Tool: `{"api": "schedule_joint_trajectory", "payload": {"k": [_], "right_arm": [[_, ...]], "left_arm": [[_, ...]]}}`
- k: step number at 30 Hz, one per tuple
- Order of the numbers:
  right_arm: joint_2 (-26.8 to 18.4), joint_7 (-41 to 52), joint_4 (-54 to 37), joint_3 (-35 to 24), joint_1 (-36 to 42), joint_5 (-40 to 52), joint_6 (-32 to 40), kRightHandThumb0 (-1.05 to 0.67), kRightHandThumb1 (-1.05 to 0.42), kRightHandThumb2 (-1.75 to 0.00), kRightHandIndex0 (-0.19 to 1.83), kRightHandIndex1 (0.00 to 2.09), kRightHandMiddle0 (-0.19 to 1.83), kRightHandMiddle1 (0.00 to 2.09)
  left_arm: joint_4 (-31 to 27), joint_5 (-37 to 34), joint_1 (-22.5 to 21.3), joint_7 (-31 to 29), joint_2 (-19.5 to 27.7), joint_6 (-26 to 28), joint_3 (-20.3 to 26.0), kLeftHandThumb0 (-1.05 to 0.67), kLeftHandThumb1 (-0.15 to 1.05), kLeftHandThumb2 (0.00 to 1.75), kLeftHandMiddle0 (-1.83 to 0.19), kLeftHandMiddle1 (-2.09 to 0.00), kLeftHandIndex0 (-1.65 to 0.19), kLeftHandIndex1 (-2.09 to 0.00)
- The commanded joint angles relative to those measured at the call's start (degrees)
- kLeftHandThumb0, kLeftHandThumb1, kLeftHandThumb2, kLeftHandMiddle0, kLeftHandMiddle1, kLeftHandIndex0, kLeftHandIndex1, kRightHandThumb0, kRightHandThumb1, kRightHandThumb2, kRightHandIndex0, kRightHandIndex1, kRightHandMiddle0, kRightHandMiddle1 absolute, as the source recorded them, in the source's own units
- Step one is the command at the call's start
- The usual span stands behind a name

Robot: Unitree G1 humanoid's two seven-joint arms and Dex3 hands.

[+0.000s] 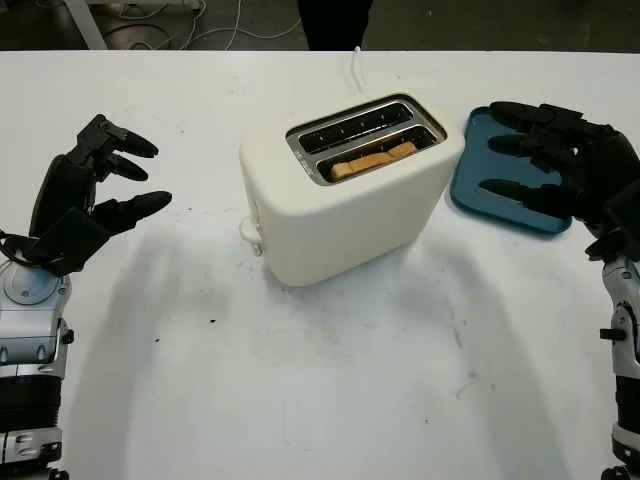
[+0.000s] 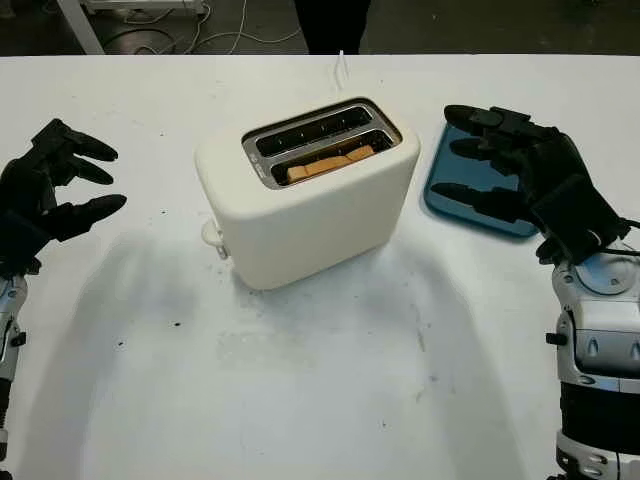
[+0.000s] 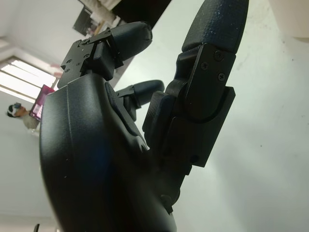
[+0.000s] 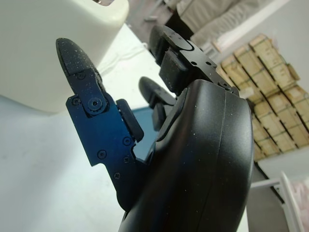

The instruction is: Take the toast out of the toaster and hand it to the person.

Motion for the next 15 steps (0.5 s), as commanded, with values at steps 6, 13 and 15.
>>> {"api": "schedule_joint_trajectory", "payload": {"k": [6, 13, 15], "right_arm": [[0.5, -0.2, -0.5, -0.5, 0.8, 0.8, -0.6, -0.53, -0.7, 0.0, 0.32, 0.72, 0.65, 0.01], [0.4, -0.4, -0.6, -0.5, 1.1, 0.5, -0.8, -0.55, -0.71, 0.0, 0.31, 0.73, 0.65, 0.01], [0.4, -0.4, -0.8, -0.6, 1.1, 0.6, -0.6, -0.54, -0.71, 0.0, 0.31, 0.73, 0.65, 0.01]], "left_arm": [[0.5, -0.8, 0.5, 0.0, -0.3, -1.4, 0.5, -1.05, 0.92, 0.07, -0.16, -1.58, -0.18, -1.44], [0.4, -1.9, 0.5, -0.2, -0.7, -1.8, 0.7, -1.05, 0.92, 0.08, -0.15, -1.55, -0.19, -1.4], [0.0, -2.6, 0.5, -0.5, -1.0, -1.2, 0.8, -1.05, 0.92, 0.06, -0.16, -1.54, -0.2, -1.39]]}}
